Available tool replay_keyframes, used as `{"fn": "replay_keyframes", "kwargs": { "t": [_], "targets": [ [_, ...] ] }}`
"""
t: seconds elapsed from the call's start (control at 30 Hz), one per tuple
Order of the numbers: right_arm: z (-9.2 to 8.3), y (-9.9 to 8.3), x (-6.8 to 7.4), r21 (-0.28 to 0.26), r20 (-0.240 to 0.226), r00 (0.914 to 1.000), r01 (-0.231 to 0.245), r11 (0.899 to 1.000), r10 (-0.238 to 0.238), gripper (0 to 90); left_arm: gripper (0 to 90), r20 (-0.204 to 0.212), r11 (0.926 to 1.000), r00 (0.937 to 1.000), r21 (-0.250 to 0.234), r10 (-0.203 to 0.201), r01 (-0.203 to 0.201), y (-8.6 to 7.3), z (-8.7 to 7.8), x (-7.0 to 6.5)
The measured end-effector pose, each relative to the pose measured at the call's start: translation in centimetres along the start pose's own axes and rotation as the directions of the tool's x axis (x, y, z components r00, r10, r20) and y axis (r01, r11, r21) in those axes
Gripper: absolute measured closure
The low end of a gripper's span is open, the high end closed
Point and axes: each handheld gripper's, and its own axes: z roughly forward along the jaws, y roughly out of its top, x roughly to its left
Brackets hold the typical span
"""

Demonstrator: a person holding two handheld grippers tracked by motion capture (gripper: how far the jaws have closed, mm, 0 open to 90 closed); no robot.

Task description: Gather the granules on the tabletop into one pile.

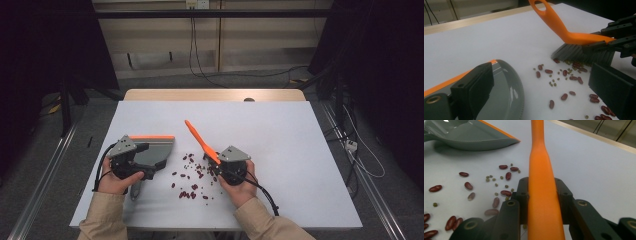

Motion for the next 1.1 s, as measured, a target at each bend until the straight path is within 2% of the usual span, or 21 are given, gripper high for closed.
{"fn": "replay_keyframes", "kwargs": {
  "t": [0.07,0.17,0.27,0.33,0.43,0.53,0.57,0.6,0.67,0.73,0.8,0.9,1.0,1.03,1.1],
  "targets": [
    [0.0,0.1,0.3,0.000,-0.013,0.9999,0.001,1.000,-0.001,71.2,6.1,-0.003,1.0000,1.0000,0.000,-0.001,0.001,0.0,0.0,0.0],
    [0.1,0.2,0.7,0.002,-0.015,0.9995,0.028,1.000,-0.028,71.3,6.1,0.000,1.0000,1.0000,-0.004,-0.003,0.003,0.0,0.0,0.0],
    [0.0,0.5,0.7,-0.004,-0.036,0.9990,0.027,1.000,-0.027,71.4,6.1,0.001,1.0000,1.0000,-0.004,-0.003,0.003,0.0,0.0,0.0],
    [-0.2,0.9,0.5,-0.019,-0.032,0.9989,0.035,0.999,-0.035,71.4,6.1,0.002,1.0000,1.0000,-0.005,-0.003,0.003,0.0,-0.1,0.0],
    [-0.3,1.8,-0.7,-0.037,-0.045,0.9986,0.025,0.999,-0.027,71.4,6.1,0.003,0.9999,1.0000,-0.012,-0.007,0.007,0.0,-0.1,0.1],
    [0.3,2.5,-2.3,-0.062,-0.060,0.9968,0.050,0.997,-0.054,71.4,6.1,0.002,0.9999,1.0000,-0.012,-0.010,0.010,0.0,-0.2,0.1],
    [0.6,2.7,-2.8,-0.062,-0.066,0.9967,0.043,0.997,-0.047,71.4,6.1,0.002,0.9999,1.0000,-0.012,-0.009,0.009,0.0,-0.2,0.1],
    [1.0,2.9,-3.3,-0.064,-0.086,0.9954,0.037,0.997,-0.042,71.4,6.1,0.002,0.9999,1.0000,-0.011,-0.009,0.009,0.0,-0.2,0.1],
    [2.0,3.1,-4.0,-0.083,-0.127,0.9899,0.053,0.995,-0.064,71.4,6.1,0.003,0.9999,1.0000,-0.007,-0.009,0.009,0.0,-0.2,0.2],
    [3.2,3.3,-4.5,-0.072,-0.152,0.9859,0.059,0.996,-0.070,71.4,6.1,0.001,0.9999,0.9999,-0.008,-0.015,0.015,0.0,-0.2,0.2],
    [4.5,3.5,-4.8,-0.081,-0.187,0.9780,0.078,0.994,-0.092,71.4,6.1,0.000,0.9998,0.9998,-0.008,-0.018,0.018,0.0,-0.3,0.3],
    [6.1,4.0,-5.0,-0.097,-0.236,0.9609,0.125,0.987,-0.145,71.4,6.1,-0.001,0.9997,0.9998,-0.012,-0.021,0.021,0.0,-0.4,0.4],
    [7.6,4.4,-4.7,-0.115,-0.297,0.9362,0.161,0.980,-0.188,71.4,6.1,-0.012,0.9996,0.9996,-0.009,-0.027,0.027,-0.2,-0.6,0.7],
    [8.0,4.4,-4.5,-0.113,-0.307,0.9311,0.169,0.979,-0.196,71.4,6.1,-0.016,0.9994,0.9994,-0.010,-0.032,0.032,-0.3,-0.7,0.8],
    [8.7,4.2,-4.4,-0.102,-0.345,0.9147,0.187,0.977,-0.211,71.4,6.1,-0.021,0.9992,0.9991,-0.010,-0.038,0.038,-0.4,-0.9,1.0]
  ]
}}
